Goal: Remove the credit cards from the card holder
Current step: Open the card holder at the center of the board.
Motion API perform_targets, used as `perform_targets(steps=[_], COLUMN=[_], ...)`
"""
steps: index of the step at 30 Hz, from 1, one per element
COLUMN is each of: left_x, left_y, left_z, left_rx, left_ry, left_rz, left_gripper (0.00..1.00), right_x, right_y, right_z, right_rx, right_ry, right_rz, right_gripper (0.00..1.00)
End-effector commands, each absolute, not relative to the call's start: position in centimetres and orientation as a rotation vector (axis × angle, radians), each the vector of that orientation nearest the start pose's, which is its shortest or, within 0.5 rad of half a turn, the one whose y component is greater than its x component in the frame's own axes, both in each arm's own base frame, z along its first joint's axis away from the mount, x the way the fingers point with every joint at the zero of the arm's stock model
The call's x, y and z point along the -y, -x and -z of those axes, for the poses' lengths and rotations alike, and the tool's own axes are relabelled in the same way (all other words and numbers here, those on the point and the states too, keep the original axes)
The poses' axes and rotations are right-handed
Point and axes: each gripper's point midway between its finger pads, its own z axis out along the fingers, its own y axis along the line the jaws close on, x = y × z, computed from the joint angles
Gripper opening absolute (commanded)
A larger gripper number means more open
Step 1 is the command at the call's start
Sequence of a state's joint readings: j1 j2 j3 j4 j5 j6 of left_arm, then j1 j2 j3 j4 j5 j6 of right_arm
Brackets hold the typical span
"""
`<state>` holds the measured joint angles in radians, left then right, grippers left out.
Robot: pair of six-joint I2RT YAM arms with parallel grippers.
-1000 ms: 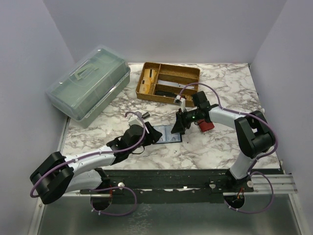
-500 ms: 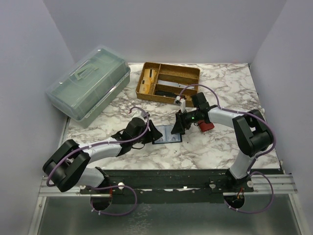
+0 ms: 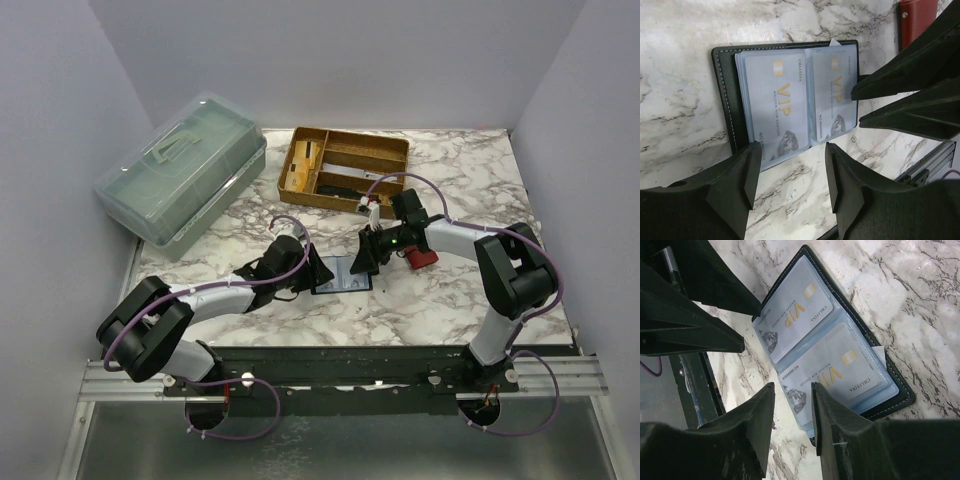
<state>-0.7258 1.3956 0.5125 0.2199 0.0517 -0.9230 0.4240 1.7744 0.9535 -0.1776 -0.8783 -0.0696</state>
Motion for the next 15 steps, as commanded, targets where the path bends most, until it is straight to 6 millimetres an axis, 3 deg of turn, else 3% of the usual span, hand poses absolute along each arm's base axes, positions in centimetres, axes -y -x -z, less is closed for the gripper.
perform_targets(steps=[1, 15], left_x=[26.46, 25.53], left_y=[-24.93, -25.38], left_z=[-5.29, -4.48], left_rx=[-2.401, -2.453], left_ry=[0.224, 0.219], left_rz=[0.841, 0.713], left_gripper=[0.6, 0.63], right_x=[-26.41, -26.34], right_y=[-26.73, -26.81], right_z=[-4.31, -4.16], right_rx=[-2.331, -2.341], right_ry=[0.913, 0.909], right_rz=[-1.235, -1.228], right_gripper=[0.41, 0.41])
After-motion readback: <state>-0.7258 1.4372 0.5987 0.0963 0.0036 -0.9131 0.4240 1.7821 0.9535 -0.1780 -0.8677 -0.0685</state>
